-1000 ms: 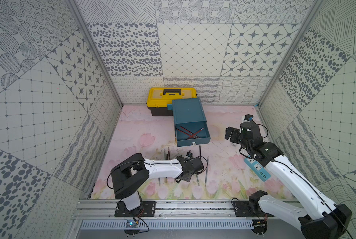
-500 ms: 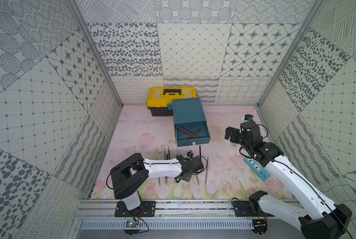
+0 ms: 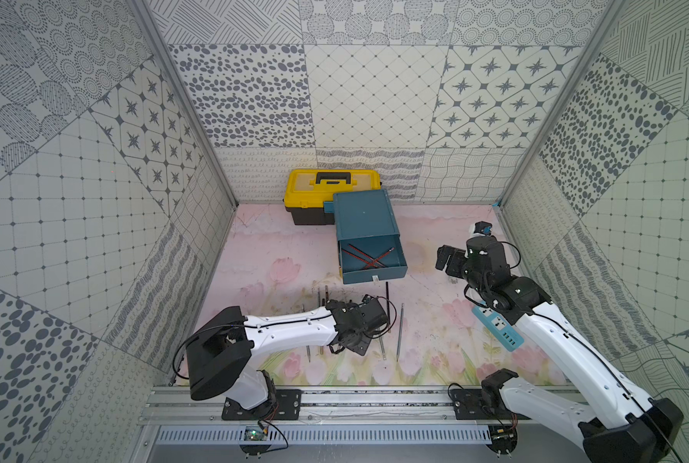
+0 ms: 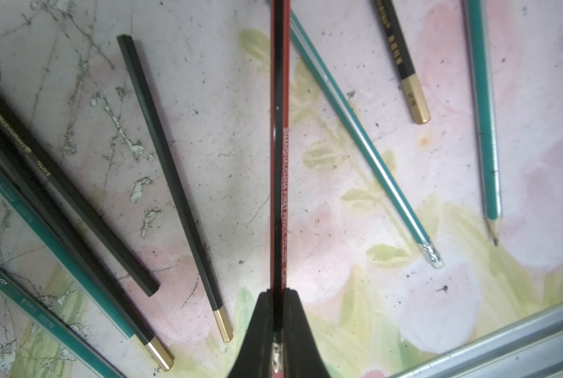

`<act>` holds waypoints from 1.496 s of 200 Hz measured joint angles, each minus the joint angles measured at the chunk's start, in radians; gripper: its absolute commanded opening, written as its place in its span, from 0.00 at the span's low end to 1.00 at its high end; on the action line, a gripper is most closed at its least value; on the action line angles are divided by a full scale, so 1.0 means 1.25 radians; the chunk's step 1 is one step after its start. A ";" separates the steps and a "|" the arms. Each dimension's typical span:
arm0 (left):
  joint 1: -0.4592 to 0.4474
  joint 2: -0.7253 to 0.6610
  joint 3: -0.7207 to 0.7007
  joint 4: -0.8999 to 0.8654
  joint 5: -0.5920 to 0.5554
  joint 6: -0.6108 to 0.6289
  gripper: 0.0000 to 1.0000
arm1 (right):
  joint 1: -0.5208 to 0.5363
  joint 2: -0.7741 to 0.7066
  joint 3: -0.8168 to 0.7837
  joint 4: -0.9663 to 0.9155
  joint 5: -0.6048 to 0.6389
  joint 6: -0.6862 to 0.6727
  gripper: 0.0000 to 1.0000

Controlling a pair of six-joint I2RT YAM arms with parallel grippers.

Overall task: Please place the pencils in the drawer according to their color
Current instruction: Pick up the pencil from the center of the board, then place the pencil in the drawer.

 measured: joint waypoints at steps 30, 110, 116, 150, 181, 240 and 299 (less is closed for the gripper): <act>-0.002 -0.021 0.003 -0.016 0.010 0.010 0.00 | 0.000 0.000 0.000 0.000 0.000 0.000 0.99; -0.013 -0.086 0.016 -0.016 0.042 0.058 0.00 | 0.000 -0.005 -0.007 0.000 0.015 0.008 0.99; -0.014 -0.091 0.016 -0.013 0.048 0.063 0.00 | 0.000 -0.007 -0.009 0.000 0.018 0.010 0.99; -0.021 -0.109 0.028 0.009 0.092 0.098 0.00 | -0.003 -0.032 -0.013 0.000 0.036 0.016 0.99; -0.029 -0.103 0.068 0.015 0.132 0.136 0.00 | -0.003 -0.049 -0.017 0.001 0.050 0.018 0.99; -0.034 -0.092 0.194 0.008 0.170 0.228 0.00 | -0.003 -0.077 -0.022 0.001 0.077 0.018 0.99; -0.002 -0.092 0.338 -0.035 0.154 0.331 0.00 | -0.003 -0.095 -0.022 0.001 0.086 0.018 0.99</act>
